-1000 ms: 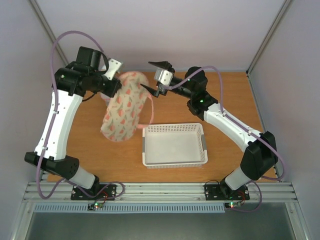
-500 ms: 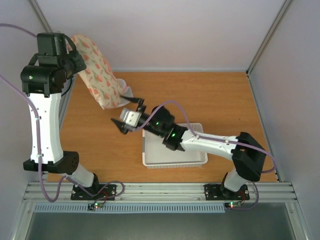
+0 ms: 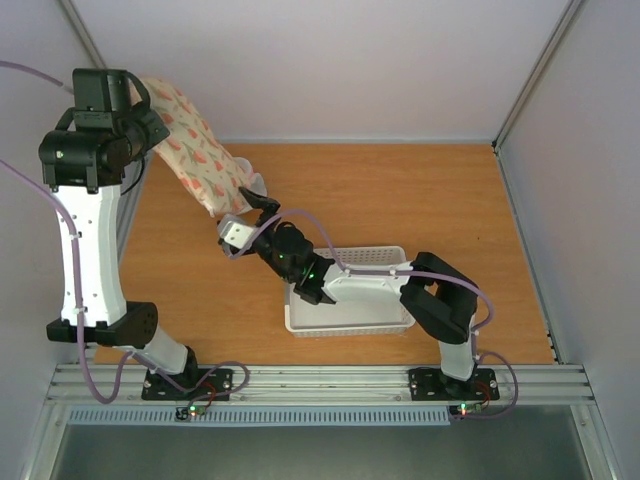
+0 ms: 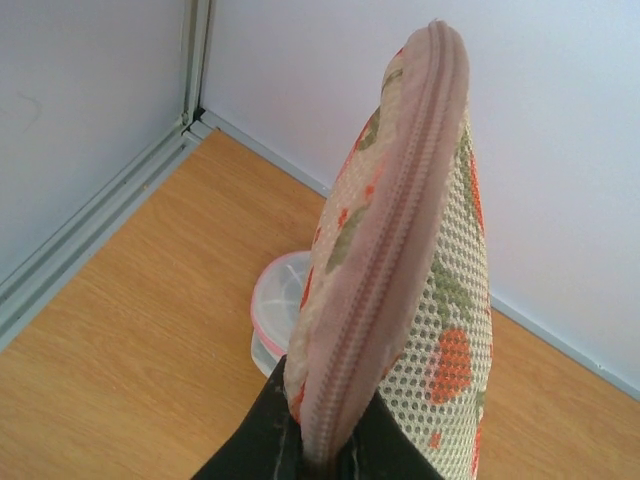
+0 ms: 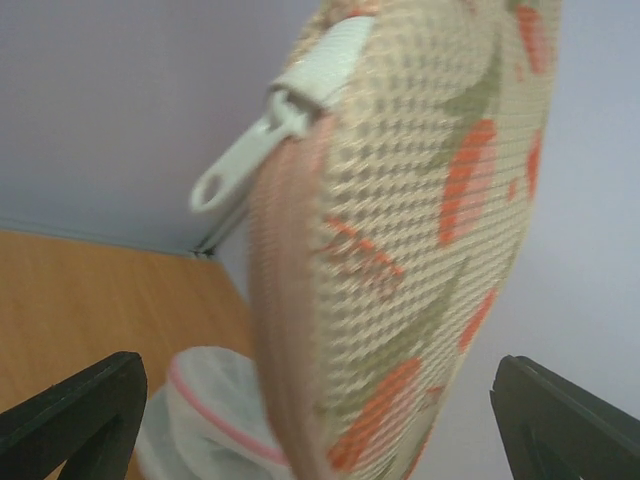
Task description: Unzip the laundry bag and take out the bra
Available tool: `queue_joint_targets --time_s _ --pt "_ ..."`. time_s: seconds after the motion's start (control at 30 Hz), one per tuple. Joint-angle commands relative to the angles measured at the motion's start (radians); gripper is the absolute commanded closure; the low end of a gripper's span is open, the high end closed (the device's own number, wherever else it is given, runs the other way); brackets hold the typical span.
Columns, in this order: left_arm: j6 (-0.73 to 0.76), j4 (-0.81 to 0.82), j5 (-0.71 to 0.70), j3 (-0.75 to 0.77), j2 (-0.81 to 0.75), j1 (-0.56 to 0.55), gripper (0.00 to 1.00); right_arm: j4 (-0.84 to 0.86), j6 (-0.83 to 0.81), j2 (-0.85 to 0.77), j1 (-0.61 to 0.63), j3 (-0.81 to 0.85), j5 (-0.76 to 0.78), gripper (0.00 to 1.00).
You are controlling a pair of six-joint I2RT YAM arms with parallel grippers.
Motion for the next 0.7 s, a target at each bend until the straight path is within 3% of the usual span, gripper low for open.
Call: queue_joint_targets --time_s 0.0,0.2,0.27,0.3,0.33,0.37,0.47,0.5,0.67 --pt "-0.040 0.021 0.030 -0.024 -0.027 0.009 0.99 0.143 -0.059 0.007 -0.002 0.052 0.119 0.09" --pt "-0.043 0.022 0.068 -0.061 -0.042 0.015 0.99 0.176 -0.079 -0.004 -0.004 0.046 0.129 0.67" --pt "-0.043 0.021 0.066 -0.077 -0.048 0.018 0.99 0.174 -0.083 -0.020 -0.004 0.031 0.128 0.95" --pt "-0.041 0.023 0.070 -0.088 -0.052 0.020 0.97 0.179 -0.081 -0.030 -0.007 0.019 0.128 0.99" --pt "-0.037 0.027 0.080 -0.098 -0.058 0.023 0.88 0.176 -0.078 -0.044 -0.010 0.005 0.118 0.99" --pt "-0.025 0.030 0.093 -0.110 -0.064 0.027 0.72 0.162 -0.070 -0.069 -0.016 -0.010 0.098 0.99" --pt "0.024 0.054 0.113 -0.144 -0.088 0.032 0.10 0.071 0.024 -0.158 -0.062 -0.059 -0.048 0.99" --pt "0.054 0.061 0.099 -0.151 -0.095 0.032 0.02 0.015 0.073 -0.192 -0.091 -0.068 -0.134 0.99" --pt "0.269 0.134 -0.006 -0.115 -0.120 0.032 0.01 -0.341 0.194 -0.289 -0.268 -0.025 -0.624 0.99"
